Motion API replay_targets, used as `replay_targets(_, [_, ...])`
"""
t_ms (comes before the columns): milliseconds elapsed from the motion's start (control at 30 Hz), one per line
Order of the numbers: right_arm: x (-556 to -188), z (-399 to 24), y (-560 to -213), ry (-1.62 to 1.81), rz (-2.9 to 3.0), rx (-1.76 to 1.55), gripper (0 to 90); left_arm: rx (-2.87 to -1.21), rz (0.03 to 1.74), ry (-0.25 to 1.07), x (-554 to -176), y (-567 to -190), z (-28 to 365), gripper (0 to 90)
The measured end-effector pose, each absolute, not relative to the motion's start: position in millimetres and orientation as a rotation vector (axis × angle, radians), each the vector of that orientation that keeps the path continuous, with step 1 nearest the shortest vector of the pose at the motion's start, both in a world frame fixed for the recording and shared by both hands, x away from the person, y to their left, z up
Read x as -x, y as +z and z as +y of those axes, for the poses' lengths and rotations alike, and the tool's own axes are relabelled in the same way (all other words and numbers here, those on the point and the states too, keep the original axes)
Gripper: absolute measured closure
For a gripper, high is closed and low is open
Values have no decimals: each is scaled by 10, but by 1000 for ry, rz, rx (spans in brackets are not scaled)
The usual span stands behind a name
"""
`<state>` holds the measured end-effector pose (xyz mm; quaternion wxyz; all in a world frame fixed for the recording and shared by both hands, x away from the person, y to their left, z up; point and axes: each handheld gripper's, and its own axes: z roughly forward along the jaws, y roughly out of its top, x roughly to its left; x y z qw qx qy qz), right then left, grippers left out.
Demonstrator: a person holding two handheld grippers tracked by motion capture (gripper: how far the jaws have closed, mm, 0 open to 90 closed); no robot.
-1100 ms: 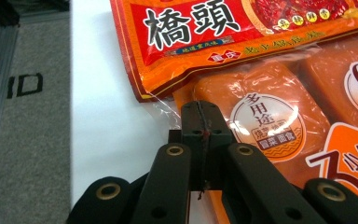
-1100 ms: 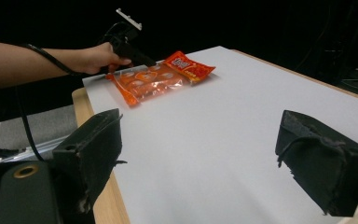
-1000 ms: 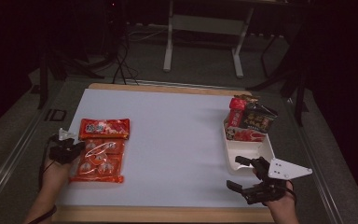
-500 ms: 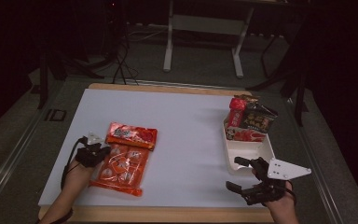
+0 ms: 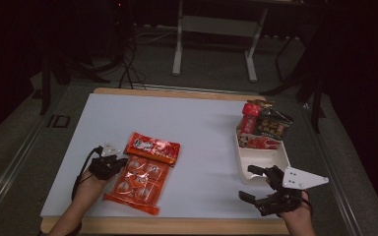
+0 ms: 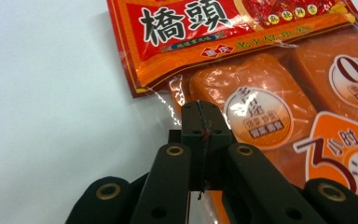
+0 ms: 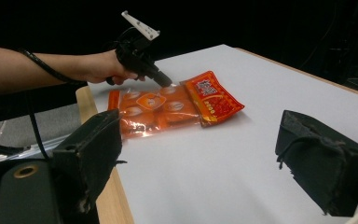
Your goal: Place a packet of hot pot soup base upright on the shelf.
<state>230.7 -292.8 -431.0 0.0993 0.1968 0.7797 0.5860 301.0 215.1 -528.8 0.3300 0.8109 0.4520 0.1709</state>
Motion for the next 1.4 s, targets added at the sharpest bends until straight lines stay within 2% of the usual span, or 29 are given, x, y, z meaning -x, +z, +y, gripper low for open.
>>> replay_targets(300, [-2295, -2915, -4306, 1728, 2311, -576, 141, -2124, 1181, 423, -2775, -5183, 2316, 900])
replay_targets(533, [-2302, -2919, -4303, 1740, 2305, -582, 141, -2213, 1138, 361, -2551, -5238, 2311, 900])
replay_targets(667, [-2306, -2915, -4306, 1738, 2308, -582, 141, -2206, 1142, 348, -2511, -5273, 2300, 900])
replay_targets(900, [-2309, -2889, -4302, 1738, 2313, -579, 141, -2184, 1161, 345, -2460, -5290, 2199, 900])
replay_targets(1400, [-2307, -2895, -4306, 1744, 2316, -579, 141, -2192, 1069, 268, -2527, -5292, 1807, 900])
